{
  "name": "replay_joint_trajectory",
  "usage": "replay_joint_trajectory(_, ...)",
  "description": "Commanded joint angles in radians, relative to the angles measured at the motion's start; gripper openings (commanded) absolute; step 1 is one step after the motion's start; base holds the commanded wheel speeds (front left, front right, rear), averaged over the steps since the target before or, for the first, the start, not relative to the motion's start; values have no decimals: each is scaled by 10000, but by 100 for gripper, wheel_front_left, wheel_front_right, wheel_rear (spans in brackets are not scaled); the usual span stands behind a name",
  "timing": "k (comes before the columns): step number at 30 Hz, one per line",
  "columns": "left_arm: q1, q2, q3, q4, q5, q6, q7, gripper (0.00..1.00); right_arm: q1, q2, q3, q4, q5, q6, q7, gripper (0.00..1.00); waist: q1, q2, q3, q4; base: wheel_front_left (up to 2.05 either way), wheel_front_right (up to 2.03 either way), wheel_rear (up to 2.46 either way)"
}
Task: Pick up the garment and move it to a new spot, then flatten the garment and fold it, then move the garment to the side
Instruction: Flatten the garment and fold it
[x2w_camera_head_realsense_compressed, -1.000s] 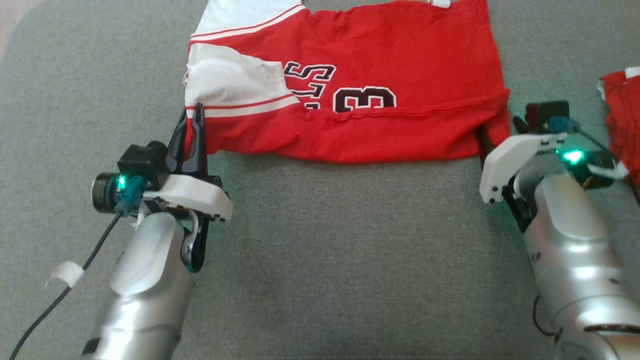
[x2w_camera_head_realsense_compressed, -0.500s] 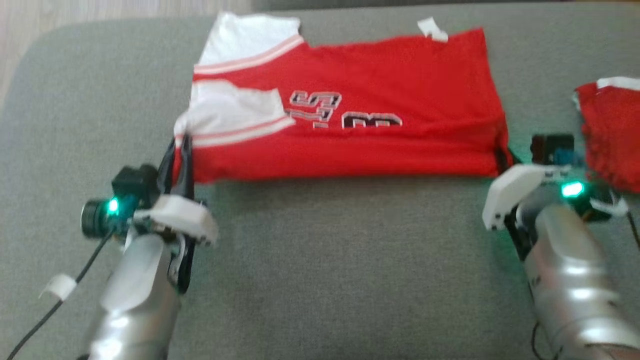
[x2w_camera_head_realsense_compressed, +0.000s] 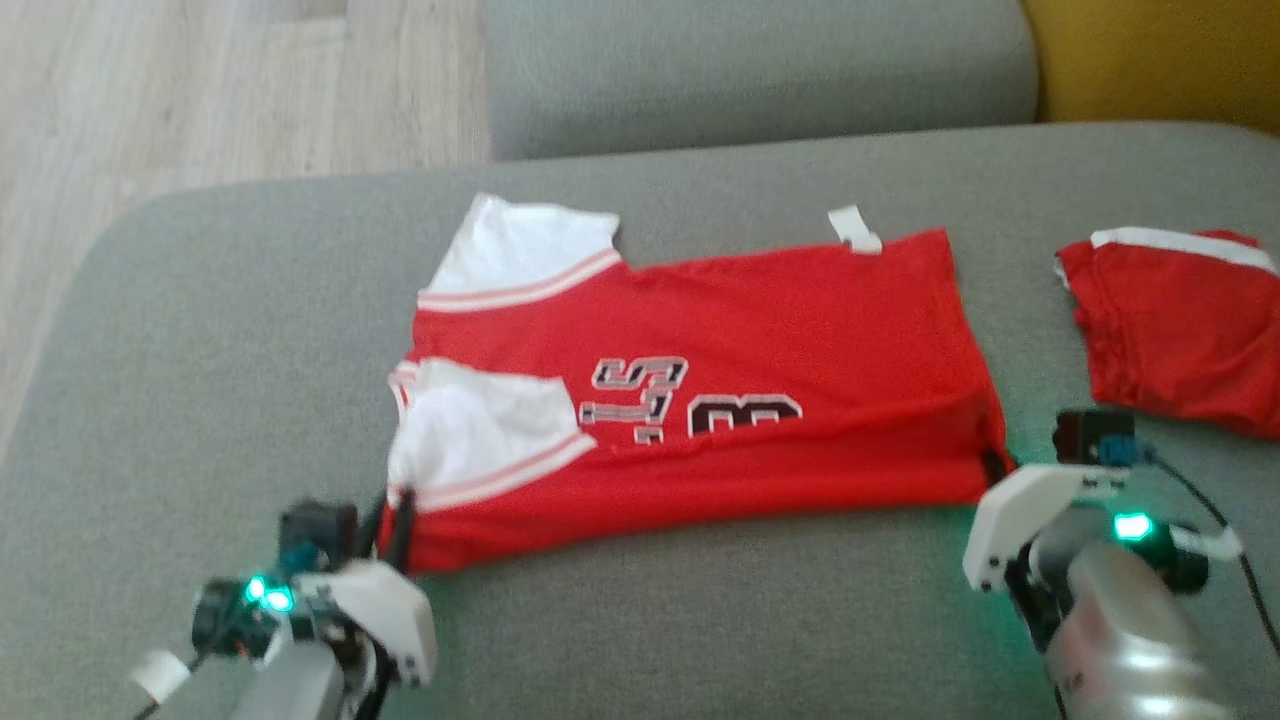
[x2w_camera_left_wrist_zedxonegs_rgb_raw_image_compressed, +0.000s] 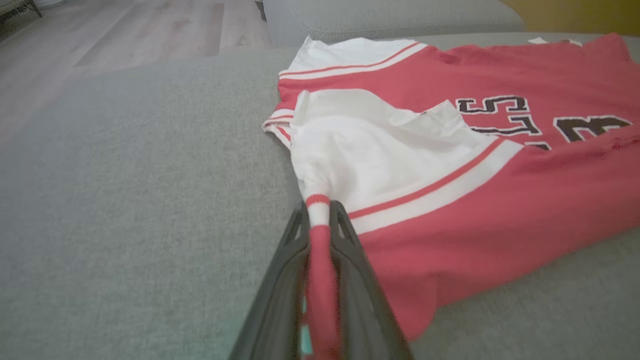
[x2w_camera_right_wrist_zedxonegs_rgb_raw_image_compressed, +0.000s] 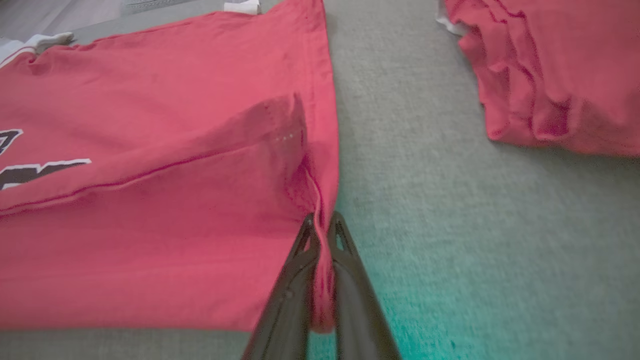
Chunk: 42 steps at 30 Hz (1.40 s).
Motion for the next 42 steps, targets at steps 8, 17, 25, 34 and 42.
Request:
replay_joint_trajectory(8, 532, 634, -241, -1405, 105, -149, 970, 0, 1091, 11, 527, -1572, 1000, 65, 578, 0, 2, 0, -327, 15, 0, 0, 0)
replay_joint_trajectory(17, 680, 761, -18, -2310, -25, 343, 910, 0, 2168, 11, 839, -3595, 1764, 65, 875, 0, 2, 0, -165, -110, 0, 0, 0)
replay_joint_trajectory(25, 643, 750, 83, -2544, -33, 687, 563, 100, 2617, 11, 862, -5133, 2065, 65, 422, 100, 2, 0, -96, -203, 0, 0, 0)
replay_joint_trajectory(34, 466, 349, 618, -3750, -402, 737, -1485, 100, 3198, 11, 1793, -7273, 3149, 65, -1996, 100, 2, 0, -14, -296, 0, 0, 0)
replay_joint_trajectory(42, 815, -376, 1574, -5973, -346, 395, -1703, 100, 3585, 11, 2425, -8339, 3334, 65, -2608, 100, 2, 0, 421, -515, 0, 0, 0)
